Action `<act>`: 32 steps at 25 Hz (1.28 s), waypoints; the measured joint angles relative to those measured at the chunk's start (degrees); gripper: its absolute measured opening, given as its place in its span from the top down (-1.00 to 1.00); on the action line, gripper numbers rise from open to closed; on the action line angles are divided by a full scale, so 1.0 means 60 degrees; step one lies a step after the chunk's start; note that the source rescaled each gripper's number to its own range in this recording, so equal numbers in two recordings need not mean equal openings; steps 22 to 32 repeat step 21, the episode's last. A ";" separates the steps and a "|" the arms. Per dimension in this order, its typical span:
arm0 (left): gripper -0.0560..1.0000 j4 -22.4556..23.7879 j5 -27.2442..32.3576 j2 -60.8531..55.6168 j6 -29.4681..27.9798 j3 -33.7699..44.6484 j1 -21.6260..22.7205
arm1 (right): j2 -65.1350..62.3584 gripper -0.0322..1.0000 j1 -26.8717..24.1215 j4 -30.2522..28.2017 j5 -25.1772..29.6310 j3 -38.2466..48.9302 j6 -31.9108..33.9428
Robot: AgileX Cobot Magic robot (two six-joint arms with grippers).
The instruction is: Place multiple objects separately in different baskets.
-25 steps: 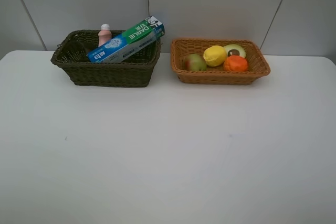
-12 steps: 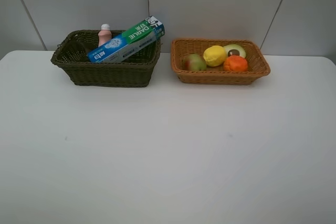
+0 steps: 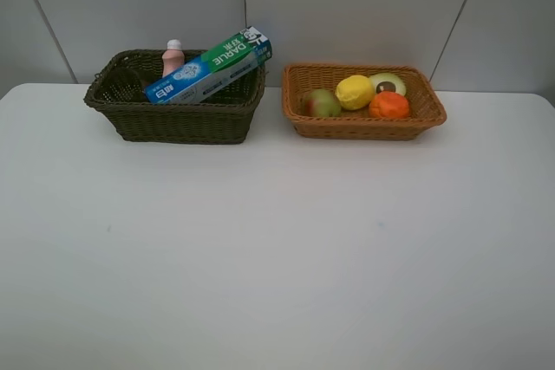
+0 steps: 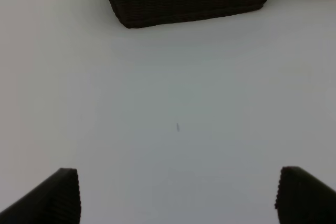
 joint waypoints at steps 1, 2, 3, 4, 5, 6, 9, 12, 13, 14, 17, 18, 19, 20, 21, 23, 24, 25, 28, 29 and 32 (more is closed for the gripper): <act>-0.97 0.0000 0.0000 0.0000 0.0000 0.0000 0.0000 | 0.0000 -1.00 0.0000 0.0000 0.0000 0.0000 0.0000; -0.97 0.0000 0.0000 0.0000 0.0000 0.0000 0.0000 | 0.0000 -1.00 0.0000 0.0000 0.0000 0.0000 0.0000; -0.97 0.0000 0.0000 0.0000 0.0000 0.0000 0.0000 | 0.0000 -1.00 0.0000 0.0000 0.0000 0.0000 0.0000; -0.97 0.0000 0.0000 0.0000 0.0000 0.0000 0.0000 | 0.0000 -1.00 0.0000 0.0000 0.0000 0.0000 0.0000; -0.97 0.0000 0.0000 0.0000 0.0000 0.0000 0.0000 | 0.0000 -1.00 0.0000 0.0000 0.0000 0.0000 0.0000; -0.97 0.0000 0.0000 0.0000 0.0000 0.0000 0.0000 | 0.0000 -1.00 0.0000 0.0000 0.0000 0.0000 0.0000; -0.97 0.0000 0.0000 0.0000 0.0000 0.0000 0.0000 | 0.0000 -1.00 0.0000 0.0000 0.0000 0.0000 0.0000; -0.97 0.0000 0.0000 0.0000 0.0000 0.0000 0.0000 | 0.0000 -1.00 0.0000 0.0000 0.0000 0.0000 0.0000; -0.97 0.0000 0.0000 0.0000 0.0000 0.0000 0.0000 | 0.0000 -1.00 0.0000 0.0000 0.0000 0.0000 0.0000; -0.97 0.0000 0.0000 0.0000 0.0000 0.0000 0.0000 | 0.0000 -1.00 0.0000 0.0000 0.0000 0.0000 0.0000; -0.97 0.0000 0.0000 0.0000 0.0000 0.0000 0.0000 | 0.0000 -1.00 0.0000 0.0000 0.0000 0.0000 0.0000; -0.97 0.0000 0.0000 0.0000 0.0000 0.0000 0.0000 | 0.0000 -1.00 0.0000 0.0000 0.0000 0.0000 0.0000; -0.97 0.0000 0.0000 0.0000 0.0000 0.0000 0.0000 | 0.0000 -1.00 0.0000 0.0000 0.0000 0.0000 0.0000; -0.97 0.0000 0.0000 0.0000 0.0000 0.0000 0.0000 | 0.0000 -1.00 0.0000 0.0000 0.0000 0.0000 0.0000; -0.97 0.0000 0.0000 0.0000 0.0000 0.0000 0.0000 | 0.0000 -1.00 0.0000 0.0000 0.0000 0.0000 0.0000; -0.97 0.0000 0.0000 0.0000 0.0000 0.0000 0.0000 | 0.0000 -1.00 0.0000 0.0000 0.0000 0.0000 0.0000; -0.97 0.0000 0.0000 0.0000 0.0000 0.0000 0.0000 | 0.0000 -1.00 0.0000 0.0000 0.0000 0.0000 0.0000; -0.97 0.0000 0.0000 0.0000 0.0000 0.0000 0.0000 | 0.0000 -1.00 0.0000 0.0000 0.0000 0.0000 0.0000; -0.97 0.0000 0.0000 0.0000 0.0000 0.0000 0.0000 | 0.0000 -1.00 0.0000 0.0000 0.0000 0.0000 0.0000; -0.97 0.0000 0.0000 0.0000 0.0000 0.0000 0.0000 | 0.0000 -1.00 0.0000 0.0000 0.0000 0.0000 0.0000; -0.97 0.0000 0.0000 0.0000 0.0000 0.0000 0.0000 | 0.0000 -1.00 0.0000 0.0000 0.0000 0.0000 0.0000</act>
